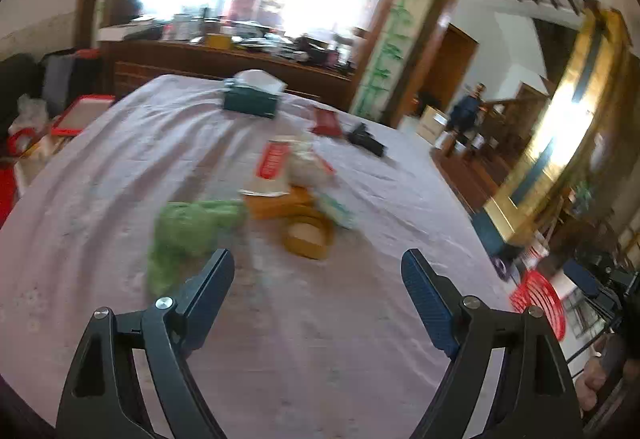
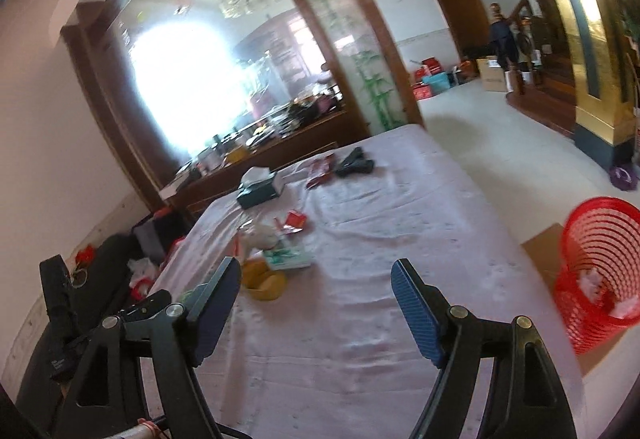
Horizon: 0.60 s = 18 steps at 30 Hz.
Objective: Collect trash
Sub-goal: 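Move both open tools back over the table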
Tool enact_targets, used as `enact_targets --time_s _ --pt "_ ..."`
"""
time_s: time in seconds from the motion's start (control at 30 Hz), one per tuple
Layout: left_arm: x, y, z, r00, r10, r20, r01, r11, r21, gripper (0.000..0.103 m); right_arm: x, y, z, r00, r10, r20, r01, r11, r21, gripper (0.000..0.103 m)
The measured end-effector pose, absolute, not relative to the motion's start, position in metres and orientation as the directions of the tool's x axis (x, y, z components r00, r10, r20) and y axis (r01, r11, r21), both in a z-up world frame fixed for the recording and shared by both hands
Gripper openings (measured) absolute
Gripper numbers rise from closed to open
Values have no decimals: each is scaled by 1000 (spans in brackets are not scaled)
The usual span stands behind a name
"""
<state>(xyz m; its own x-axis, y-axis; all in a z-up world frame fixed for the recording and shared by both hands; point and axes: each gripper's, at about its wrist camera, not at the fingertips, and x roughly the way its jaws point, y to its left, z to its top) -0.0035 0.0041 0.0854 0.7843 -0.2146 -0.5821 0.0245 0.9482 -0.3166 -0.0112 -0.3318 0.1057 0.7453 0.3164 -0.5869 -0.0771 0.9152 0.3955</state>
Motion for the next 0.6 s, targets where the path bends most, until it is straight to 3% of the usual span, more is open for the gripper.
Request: enact_targets --time_s 0.6 --pt "8 97 59 780 -123 -614 -130 927 -351 84 58 -236 79 637 395 -662 -201 914 351 90"
